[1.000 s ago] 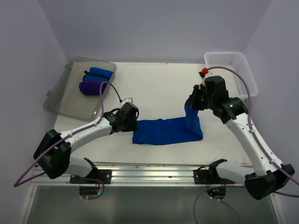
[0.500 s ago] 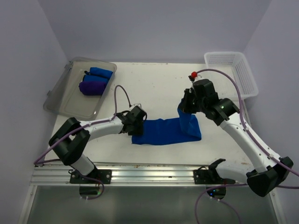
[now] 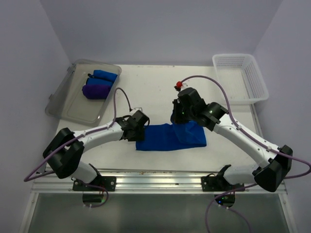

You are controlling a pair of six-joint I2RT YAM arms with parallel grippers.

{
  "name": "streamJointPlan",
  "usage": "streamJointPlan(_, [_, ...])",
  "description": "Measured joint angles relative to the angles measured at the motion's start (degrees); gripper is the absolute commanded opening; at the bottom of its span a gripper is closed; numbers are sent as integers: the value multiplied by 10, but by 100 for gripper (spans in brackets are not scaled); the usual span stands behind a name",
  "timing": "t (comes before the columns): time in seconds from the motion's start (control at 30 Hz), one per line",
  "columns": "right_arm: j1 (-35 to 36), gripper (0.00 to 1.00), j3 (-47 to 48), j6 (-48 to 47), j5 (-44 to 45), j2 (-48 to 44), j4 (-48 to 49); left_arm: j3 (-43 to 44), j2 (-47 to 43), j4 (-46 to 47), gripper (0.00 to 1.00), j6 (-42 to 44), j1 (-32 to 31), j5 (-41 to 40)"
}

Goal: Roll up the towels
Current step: Fold the towel

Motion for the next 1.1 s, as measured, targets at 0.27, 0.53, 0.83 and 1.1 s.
streamJointPlan(0.27, [42,0,19,4,16,37,5,-31,-15,20,44,0,0,2])
streamJointPlan(0.53, [66,0,34,7,24,67,13,-48,3,38,43,-5,0,12])
streamJointPlan(0.83, [98,0,51,27,26,131,32,-59,-7,48,43,-11,2,16])
streamJointPlan(1.1, [136,0,83,44,30,195,52,-73,-20,60,43,-23,2,16])
